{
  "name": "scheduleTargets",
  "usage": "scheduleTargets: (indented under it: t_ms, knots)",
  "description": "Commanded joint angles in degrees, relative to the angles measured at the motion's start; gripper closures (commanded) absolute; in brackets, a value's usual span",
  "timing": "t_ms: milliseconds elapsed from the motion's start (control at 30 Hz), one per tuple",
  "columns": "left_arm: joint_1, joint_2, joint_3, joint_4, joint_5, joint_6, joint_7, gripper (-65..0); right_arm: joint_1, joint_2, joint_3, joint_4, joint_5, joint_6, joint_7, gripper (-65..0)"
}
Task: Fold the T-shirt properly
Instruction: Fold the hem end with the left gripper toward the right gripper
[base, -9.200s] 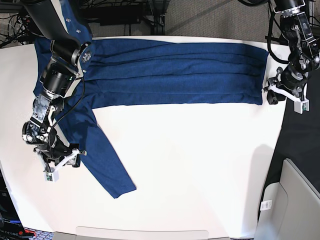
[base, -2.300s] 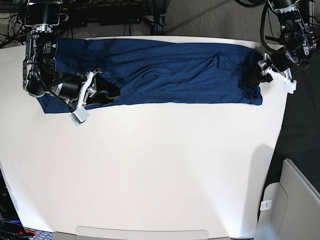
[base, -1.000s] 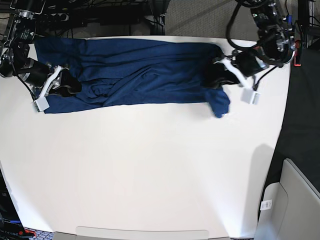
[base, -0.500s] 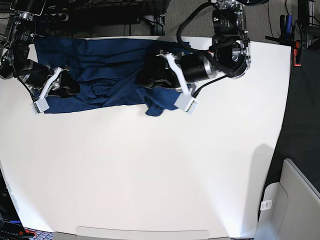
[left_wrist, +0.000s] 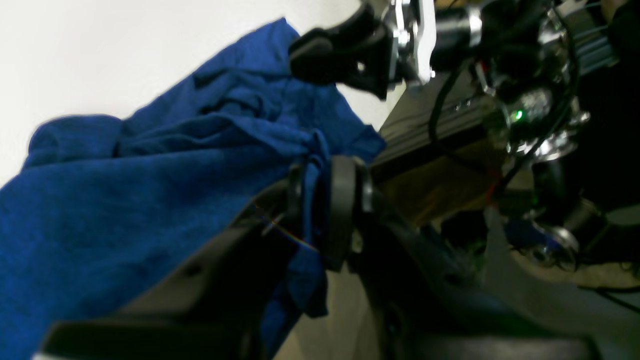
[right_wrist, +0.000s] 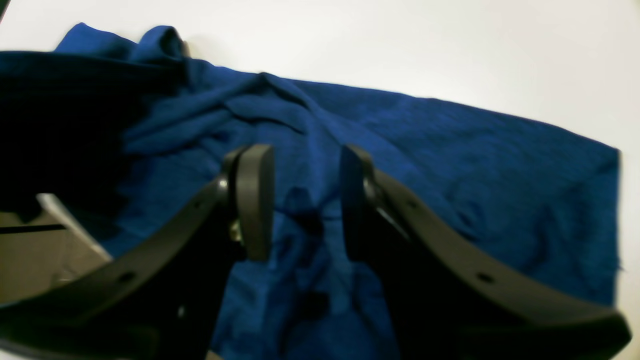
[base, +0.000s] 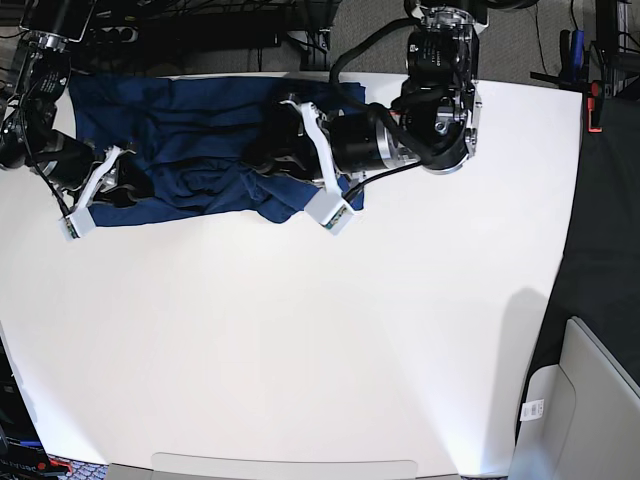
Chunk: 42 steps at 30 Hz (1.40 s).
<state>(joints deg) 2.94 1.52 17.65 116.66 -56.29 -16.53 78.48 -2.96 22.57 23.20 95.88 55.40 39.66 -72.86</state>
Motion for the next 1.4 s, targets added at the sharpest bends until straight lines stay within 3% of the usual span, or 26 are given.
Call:
scheduleTargets:
  t_ms: [0,233,367,600,767,967,1367]
  knots:
    - [-1.93,0.37,1.47,0.13,-1.69,-0.39,0.34,-9.1,0.9,0.86,0.4,0.78,1.26,0.34,1.17,-22.2]
    - [-4.65,0.2,1.82,-1.89,-1.33,-0.39,1.52,-19.0,1.51,0.6,0.32,0.78,1.0,0.34,1.17,-22.2]
    - [-5.36,-0.33,-1.69,-1.8,-1.33,-0.39,1.52,-20.4,1.6,0.51,0.32,0.78,1.0,0.34,1.17,-22.2]
    - [-2.54,-11.76,-12.07,-2.42,-0.54,-0.3,1.52,-20.4,0.46,0.86,0.4,0.87,1.26,0.34,1.17,-22.2]
    - [1.85,-17.74,-12.68,-6.9,0.86,-0.3,-0.72,-20.9,-0.34,0.95,0.4,1.14,1.26,0.34,1.08,-22.2]
    - [5.46,-17.91,-13.03,-13.06,2.18,-0.3,-1.51,-30.6,-0.34,1.04,0.4,1.14,1.35,0.34,1.08,-22.2]
    - [6.6,-15.89,-12.42,-15.61,-2.74,-0.3,-3.0,-30.8,-1.21,1.21,0.49,1.31,1.35,0.34,1.08,-22.2]
